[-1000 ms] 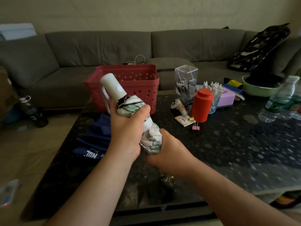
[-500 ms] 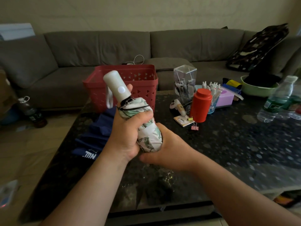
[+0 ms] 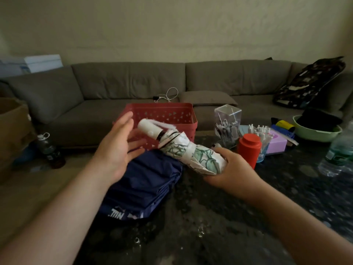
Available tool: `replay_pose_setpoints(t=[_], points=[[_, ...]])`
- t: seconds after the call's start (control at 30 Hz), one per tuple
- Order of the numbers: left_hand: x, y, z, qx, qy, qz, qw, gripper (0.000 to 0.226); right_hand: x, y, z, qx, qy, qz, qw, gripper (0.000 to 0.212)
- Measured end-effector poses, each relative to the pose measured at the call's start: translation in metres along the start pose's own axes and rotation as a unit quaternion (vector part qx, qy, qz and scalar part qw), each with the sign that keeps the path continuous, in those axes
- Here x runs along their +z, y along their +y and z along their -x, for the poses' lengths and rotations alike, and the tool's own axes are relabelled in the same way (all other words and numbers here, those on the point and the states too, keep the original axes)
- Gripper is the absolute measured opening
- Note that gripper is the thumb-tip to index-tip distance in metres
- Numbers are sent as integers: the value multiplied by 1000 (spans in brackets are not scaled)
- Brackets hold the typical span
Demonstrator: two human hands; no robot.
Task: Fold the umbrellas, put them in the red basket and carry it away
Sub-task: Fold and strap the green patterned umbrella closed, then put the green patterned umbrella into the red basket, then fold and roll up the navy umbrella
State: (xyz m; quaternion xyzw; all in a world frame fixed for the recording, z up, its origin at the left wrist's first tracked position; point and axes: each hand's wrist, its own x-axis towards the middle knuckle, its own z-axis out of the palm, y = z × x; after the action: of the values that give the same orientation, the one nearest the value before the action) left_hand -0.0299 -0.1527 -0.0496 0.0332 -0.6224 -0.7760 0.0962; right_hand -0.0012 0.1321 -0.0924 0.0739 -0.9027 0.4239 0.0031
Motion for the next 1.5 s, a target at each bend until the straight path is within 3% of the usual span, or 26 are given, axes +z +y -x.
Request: replay_pose_setpoints(t=[0.07, 0.17, 0.27, 0.4, 0.47, 0.53, 0.6, 0.67, 0.73, 0.8, 0.9, 1.03, 1.1, 1.17, 1.2, 1.3, 1.33, 1.4, 1.47, 1.5], points=[[-6, 7, -19, 0, -24, -31, 999, 23, -8, -17, -25, -57, 5, 93, 994, 76], [-20, 3, -54, -20, 17, -67, 997, 16, -13, -40, -69, -104, 48, 130, 985, 85], [-37, -5, -103, -47, 70, -32, 996, 6, -10, -50, -127, -44, 106, -12, 993, 92], [-37, -8, -166, -53, 120, 33, 991, 15, 12, -50, -208, 60, 137, -264, 953, 65], [-31, -9, -191, -41, 130, 12, 991, 28, 25, -41, -241, 75, 153, -280, 945, 51], [-31, -20, -218, -15, 122, -90, 988, 53, 33, -30, -266, 83, 177, -213, 957, 45], [-34, -32, -236, 14, 95, -297, 950, 53, 34, -24, -280, 79, 189, -74, 976, 36], [-31, -34, -236, 44, 50, -494, 867, 25, 33, -23, -288, 58, 175, 95, 978, 30], [-27, -32, -234, 70, 20, -593, 802, 33, 36, -22, -292, 29, 134, 224, 965, 26], [-31, -31, -235, 86, 27, -643, 761, 38, 38, -21, -292, -4, 106, 303, 947, 19], [-46, -37, -233, 119, 55, -674, 727, 44, 39, -26, -283, -46, 128, 344, 929, 20], [-64, -54, -182, 246, 77, -612, 747, 33, 55, -24, -227, -219, 221, 218, 925, 32], [-72, -73, -142, 255, 32, -591, 764, 22, 81, -8, -186, -266, 181, 182, 929, 24], [-81, -102, -113, 199, -52, -597, 775, 20, 112, 8, -154, -232, 88, 160, 955, 23], [-86, -117, -104, 146, -93, -608, 775, 32, 126, 14, -144, -188, 25, 156, 969, 28], [-101, -159, -85, -42, -170, -655, 735, 72, 163, 25, -136, 27, -143, 115, 983, 91], [-104, -171, -79, -66, -178, -671, 717, 74, 173, 28, -136, 61, -169, 135, 974, 110], [-105, -191, -64, -61, -182, -704, 684, 71, 193, 35, -137, 51, -177, 251, 950, 122], [-103, -200, -52, -51, -176, -714, 675, 65, 205, 33, -139, 25, -165, 310, 936, 112], [-103, -201, -50, -51, -171, -700, 691, 63, 209, 30, -141, 14, -166, 311, 936, 102]])
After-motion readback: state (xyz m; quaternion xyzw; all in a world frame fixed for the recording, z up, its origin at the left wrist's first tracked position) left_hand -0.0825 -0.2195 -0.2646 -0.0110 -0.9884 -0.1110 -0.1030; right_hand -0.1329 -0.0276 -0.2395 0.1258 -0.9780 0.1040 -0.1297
